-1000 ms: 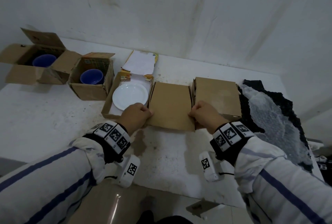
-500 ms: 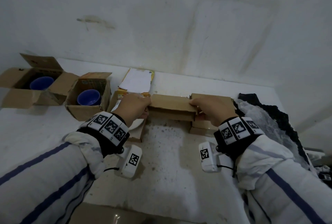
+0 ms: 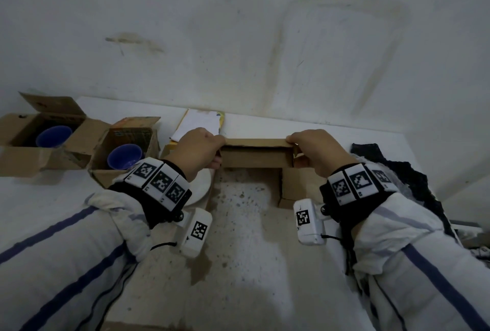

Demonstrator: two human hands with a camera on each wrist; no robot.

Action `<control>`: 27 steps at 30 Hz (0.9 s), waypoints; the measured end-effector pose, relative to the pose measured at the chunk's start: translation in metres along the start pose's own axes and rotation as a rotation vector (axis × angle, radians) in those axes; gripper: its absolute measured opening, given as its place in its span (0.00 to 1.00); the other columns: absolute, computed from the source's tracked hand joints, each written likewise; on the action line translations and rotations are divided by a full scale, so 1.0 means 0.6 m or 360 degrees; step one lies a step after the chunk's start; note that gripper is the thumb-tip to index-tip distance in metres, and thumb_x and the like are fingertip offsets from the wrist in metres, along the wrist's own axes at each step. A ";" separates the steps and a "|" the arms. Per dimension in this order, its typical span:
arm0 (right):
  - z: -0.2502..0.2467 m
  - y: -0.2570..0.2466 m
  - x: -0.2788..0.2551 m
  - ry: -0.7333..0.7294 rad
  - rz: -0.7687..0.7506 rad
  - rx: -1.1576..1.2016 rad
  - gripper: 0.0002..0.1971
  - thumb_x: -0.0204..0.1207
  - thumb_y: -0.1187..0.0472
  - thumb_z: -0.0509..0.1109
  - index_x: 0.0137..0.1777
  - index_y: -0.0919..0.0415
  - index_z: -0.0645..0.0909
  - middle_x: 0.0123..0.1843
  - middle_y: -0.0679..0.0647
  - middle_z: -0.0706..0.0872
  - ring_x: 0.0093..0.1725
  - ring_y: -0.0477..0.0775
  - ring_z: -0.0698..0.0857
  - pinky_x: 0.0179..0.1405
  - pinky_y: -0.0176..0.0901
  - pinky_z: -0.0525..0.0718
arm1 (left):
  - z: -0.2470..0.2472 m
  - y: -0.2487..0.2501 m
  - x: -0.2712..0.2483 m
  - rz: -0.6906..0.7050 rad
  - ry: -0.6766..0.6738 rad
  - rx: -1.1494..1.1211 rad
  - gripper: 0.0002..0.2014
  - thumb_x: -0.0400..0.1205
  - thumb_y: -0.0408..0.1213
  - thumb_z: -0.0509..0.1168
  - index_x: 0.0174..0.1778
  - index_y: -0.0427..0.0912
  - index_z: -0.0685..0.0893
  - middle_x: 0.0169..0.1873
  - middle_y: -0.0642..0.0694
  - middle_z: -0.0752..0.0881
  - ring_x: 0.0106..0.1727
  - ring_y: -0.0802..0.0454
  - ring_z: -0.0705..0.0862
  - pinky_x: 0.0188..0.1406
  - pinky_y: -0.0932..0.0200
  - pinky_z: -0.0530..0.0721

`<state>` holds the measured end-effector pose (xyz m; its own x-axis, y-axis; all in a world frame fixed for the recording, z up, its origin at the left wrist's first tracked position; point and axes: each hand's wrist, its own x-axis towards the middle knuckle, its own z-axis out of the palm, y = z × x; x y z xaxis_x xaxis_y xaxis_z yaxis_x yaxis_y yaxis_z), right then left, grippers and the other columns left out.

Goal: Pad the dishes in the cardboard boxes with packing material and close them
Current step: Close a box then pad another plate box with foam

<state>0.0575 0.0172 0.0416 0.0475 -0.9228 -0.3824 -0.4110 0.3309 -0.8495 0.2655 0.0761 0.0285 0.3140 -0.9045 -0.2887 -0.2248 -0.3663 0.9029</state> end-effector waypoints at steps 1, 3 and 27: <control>0.000 -0.001 0.002 0.0011 0.0001 0.0031 0.05 0.75 0.63 0.68 0.48 0.64 0.80 0.43 0.61 0.82 0.38 0.58 0.84 0.45 0.54 0.88 | -0.001 0.002 0.002 0.0020 0.0007 0.0003 0.11 0.84 0.40 0.62 0.47 0.33 0.78 0.41 0.32 0.83 0.33 0.45 0.84 0.44 0.49 0.89; -0.002 -0.002 0.005 0.0023 0.0003 0.0093 0.08 0.74 0.64 0.67 0.51 0.64 0.81 0.44 0.61 0.83 0.39 0.59 0.84 0.45 0.53 0.88 | -0.004 0.003 0.008 0.0028 0.0003 -0.0003 0.17 0.84 0.44 0.61 0.54 0.31 0.78 0.44 0.32 0.84 0.36 0.45 0.85 0.46 0.49 0.89; 0.001 0.001 0.010 0.0121 -0.0160 0.0344 0.11 0.78 0.69 0.64 0.55 0.62 0.84 0.42 0.56 0.85 0.41 0.56 0.85 0.45 0.49 0.86 | -0.004 -0.016 0.031 0.0008 -0.0014 -0.0380 0.07 0.82 0.43 0.66 0.45 0.43 0.78 0.50 0.40 0.82 0.37 0.47 0.83 0.42 0.52 0.88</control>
<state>0.0583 0.0120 0.0384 0.0066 -0.9627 -0.2703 -0.2030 0.2634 -0.9431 0.2756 0.0631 0.0155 0.3049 -0.9084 -0.2861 -0.0016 -0.3009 0.9537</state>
